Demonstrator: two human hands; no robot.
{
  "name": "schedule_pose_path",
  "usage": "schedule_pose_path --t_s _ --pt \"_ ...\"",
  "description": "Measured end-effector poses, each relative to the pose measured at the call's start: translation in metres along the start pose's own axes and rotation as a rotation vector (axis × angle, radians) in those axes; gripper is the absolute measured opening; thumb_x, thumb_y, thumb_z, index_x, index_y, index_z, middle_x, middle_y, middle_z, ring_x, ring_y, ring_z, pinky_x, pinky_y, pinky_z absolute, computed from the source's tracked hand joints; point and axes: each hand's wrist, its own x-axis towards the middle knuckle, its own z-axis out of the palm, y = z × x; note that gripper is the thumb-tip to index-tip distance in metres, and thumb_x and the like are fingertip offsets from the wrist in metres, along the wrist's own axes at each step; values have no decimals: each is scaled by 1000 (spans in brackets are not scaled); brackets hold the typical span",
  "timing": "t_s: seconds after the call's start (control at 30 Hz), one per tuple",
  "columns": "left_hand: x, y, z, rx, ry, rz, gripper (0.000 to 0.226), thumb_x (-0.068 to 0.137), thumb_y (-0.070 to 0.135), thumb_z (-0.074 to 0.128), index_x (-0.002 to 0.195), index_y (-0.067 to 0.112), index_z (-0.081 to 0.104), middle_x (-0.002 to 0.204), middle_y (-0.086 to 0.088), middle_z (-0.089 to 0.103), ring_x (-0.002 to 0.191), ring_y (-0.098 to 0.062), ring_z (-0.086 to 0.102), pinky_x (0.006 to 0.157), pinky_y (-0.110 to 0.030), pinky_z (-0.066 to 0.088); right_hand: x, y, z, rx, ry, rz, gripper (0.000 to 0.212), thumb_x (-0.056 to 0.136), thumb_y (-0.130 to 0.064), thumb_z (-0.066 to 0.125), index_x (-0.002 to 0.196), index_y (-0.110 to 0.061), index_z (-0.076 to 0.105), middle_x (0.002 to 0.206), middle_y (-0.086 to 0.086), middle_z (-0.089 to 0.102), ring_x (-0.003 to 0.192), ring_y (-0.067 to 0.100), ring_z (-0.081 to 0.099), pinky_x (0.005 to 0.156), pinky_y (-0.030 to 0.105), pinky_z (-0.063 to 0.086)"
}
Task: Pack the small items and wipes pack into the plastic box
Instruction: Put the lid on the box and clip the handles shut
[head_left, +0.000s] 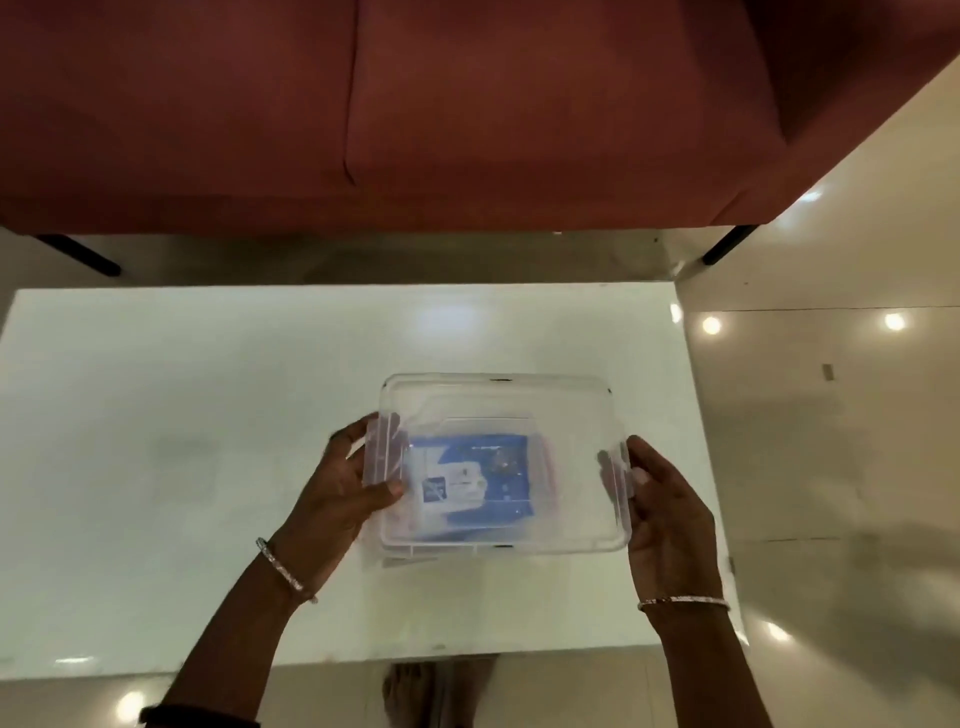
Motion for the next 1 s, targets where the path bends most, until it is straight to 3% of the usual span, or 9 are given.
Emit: schedule_pose_path --t_s 0.07,0.13,0.23,0.33,0.43,0.5,0.63,0.83,1.0 --pt "-13 -11 -6 170 9 6 64 81 -11 58 136 15 40 131 -2 60 116 -14 61 87 -23 56 -3 17 8 -156 -16 -12 49 72 -7 77 120 -10 67 116 16 72 106 29 71 86 30 58" --pt "-23 -22 -10 291 69 30 58 85 -4 59 137 17 41 134 -2 57 124 -19 55 98 -32 50 -7 31 14 -278 -4 -15 63 64 -16 84 124 -13 66 112 14 74 107 28 71 86 32 59" --pt "-31 -36 -20 404 216 45 59 89 10 61 143 17 38 143 -1 50 132 -18 47 112 -44 38 -9 48 24 -444 37 -48 54 75 -18 80 127 -15 65 116 5 73 107 24 70 79 30 60" --pt "-26 -44 -27 442 306 6 59 92 20 56 146 18 33 151 -1 41 139 -17 39 116 -43 32 -5 61 34 -622 83 -112 44 86 -18 72 129 -17 64 119 4 71 101 18 68 70 29 58" --pt "-16 -50 -26 443 356 -54 57 94 24 53 147 18 32 153 -4 37 140 -20 36 117 -42 30 1 68 41 -801 206 -136 44 86 -26 71 129 -16 64 116 7 70 99 28 66 82 43 58" --pt "-12 -54 -25 491 381 -68 56 96 26 51 148 17 31 152 -5 38 140 -22 37 116 -41 30 6 71 46 -889 283 -143 43 87 -30 70 127 -16 65 116 10 70 96 25 64 88 35 52" --pt "-10 -57 -29 585 444 -49 51 96 19 51 144 17 37 142 -9 52 129 -27 50 109 -44 40 10 76 56 -992 351 -179 43 86 -33 71 124 -14 67 110 11 67 85 15 55 74 12 35" --pt "-6 -56 -31 550 547 -48 45 92 20 58 136 18 51 130 -9 63 115 -26 62 102 -35 45 8 88 59 -997 397 -284 42 82 -33 75 118 -12 71 104 14 66 93 26 62 84 27 43" --pt "0 -56 -36 505 568 -33 42 88 21 64 129 21 58 117 -7 69 94 -22 67 91 -47 54 11 92 55 -965 399 -246 42 82 -33 75 117 -12 71 108 13 65 100 23 61 87 24 41"
